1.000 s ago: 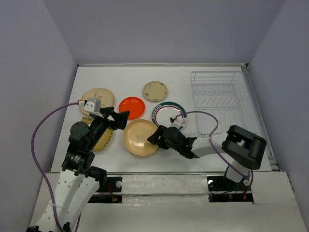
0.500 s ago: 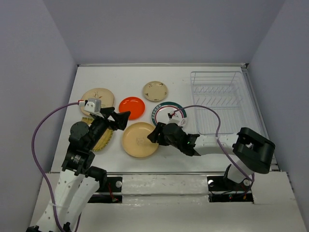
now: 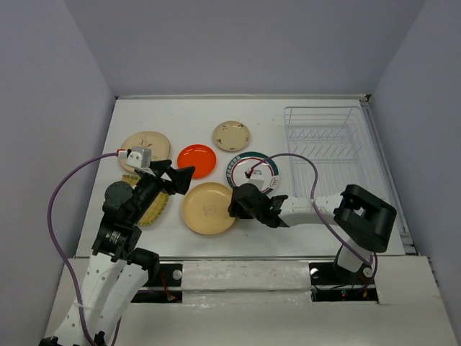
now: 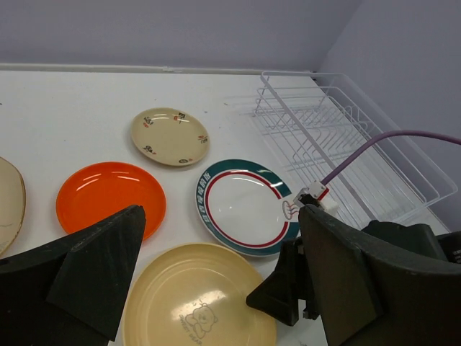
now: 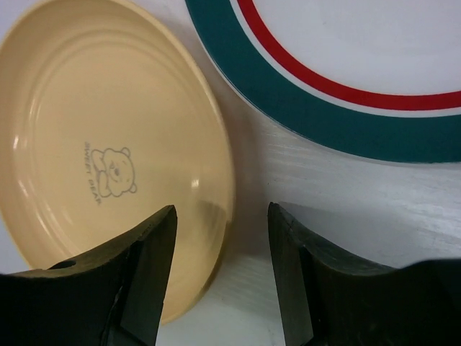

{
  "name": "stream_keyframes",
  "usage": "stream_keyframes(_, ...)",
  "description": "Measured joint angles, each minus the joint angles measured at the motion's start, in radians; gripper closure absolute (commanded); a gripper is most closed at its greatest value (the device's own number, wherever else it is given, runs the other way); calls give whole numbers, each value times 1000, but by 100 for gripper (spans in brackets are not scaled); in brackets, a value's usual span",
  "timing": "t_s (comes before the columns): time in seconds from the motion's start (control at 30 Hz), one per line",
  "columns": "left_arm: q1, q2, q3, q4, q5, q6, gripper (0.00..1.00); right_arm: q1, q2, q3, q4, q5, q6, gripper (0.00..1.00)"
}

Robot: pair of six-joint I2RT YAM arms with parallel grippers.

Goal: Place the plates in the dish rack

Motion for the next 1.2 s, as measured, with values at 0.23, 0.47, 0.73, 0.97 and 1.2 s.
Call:
stream_keyframes(0.23,0,0,0,0,0,0,1,-15,85,70,-4,-21,-16,71)
stream_keyframes(0.47,0,0,0,0,0,0,1,-29,79,70,-8,-30,-24,93)
stream_keyframes(0.73,-7,-10,0,0,0,0,1,-30,-166,66,-241,29,-145,93)
stream_keyframes(0.97,-25,-48,0,0,-1,1,1,-153,-330,307,-538,283,-346,93)
stream_keyframes(1.2,-84,-110,0,-2,-11,11,1,-537,-333,549,-624,595,-631,93)
